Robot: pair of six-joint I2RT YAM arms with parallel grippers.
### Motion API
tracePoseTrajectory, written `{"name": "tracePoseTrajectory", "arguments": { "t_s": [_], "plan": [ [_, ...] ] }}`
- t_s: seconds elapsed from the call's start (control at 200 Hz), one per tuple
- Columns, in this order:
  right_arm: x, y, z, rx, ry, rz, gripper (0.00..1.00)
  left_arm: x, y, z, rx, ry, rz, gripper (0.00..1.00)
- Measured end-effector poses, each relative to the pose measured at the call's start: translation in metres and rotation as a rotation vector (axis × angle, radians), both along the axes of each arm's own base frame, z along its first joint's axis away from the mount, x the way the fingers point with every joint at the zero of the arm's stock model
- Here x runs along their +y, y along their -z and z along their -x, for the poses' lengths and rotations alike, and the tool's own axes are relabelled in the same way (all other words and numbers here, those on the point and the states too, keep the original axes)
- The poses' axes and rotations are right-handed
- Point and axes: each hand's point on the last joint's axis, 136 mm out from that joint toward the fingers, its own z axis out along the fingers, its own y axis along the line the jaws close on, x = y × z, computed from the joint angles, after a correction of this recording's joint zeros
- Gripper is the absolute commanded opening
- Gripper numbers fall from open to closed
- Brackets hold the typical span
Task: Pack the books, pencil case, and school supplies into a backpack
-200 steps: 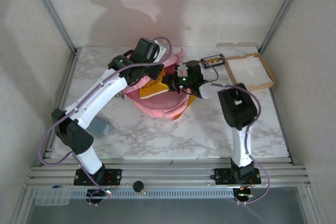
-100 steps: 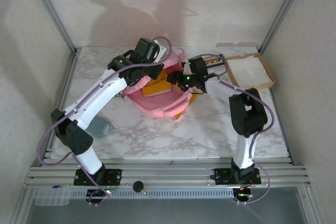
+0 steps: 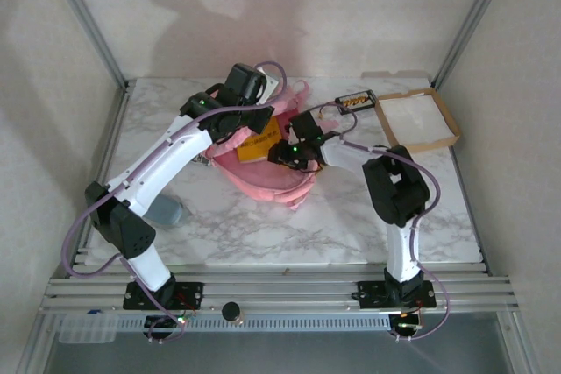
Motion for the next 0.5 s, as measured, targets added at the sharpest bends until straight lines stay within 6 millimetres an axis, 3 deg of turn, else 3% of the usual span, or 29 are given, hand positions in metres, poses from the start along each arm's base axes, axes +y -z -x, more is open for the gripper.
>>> {"name": "tracePoseTrajectory", "arguments": {
  "t_s": [0.05,0.165,0.3,0.396,0.501],
  "plan": [
    [0.007,-0.007,-0.016,-0.049,0.013,-0.011,0.22,0.000,0.001,0.000,0.003,0.000,-0.001,0.00],
    [0.018,-0.027,-0.052,-0.164,0.068,-0.032,0.20,0.001,0.001,-0.001,0.001,-0.002,-0.001,0.00],
    [0.026,-0.036,-0.087,-0.262,0.112,-0.041,0.22,0.001,-0.002,-0.004,-0.019,-0.004,0.003,0.00],
    [0.032,-0.039,-0.096,-0.290,0.111,-0.068,0.23,0.004,-0.003,-0.006,-0.029,-0.020,-0.008,0.00],
    [0.029,-0.040,-0.088,-0.312,0.111,-0.097,0.28,0.009,-0.004,-0.009,-0.040,-0.044,-0.027,0.00]
  ]
}}
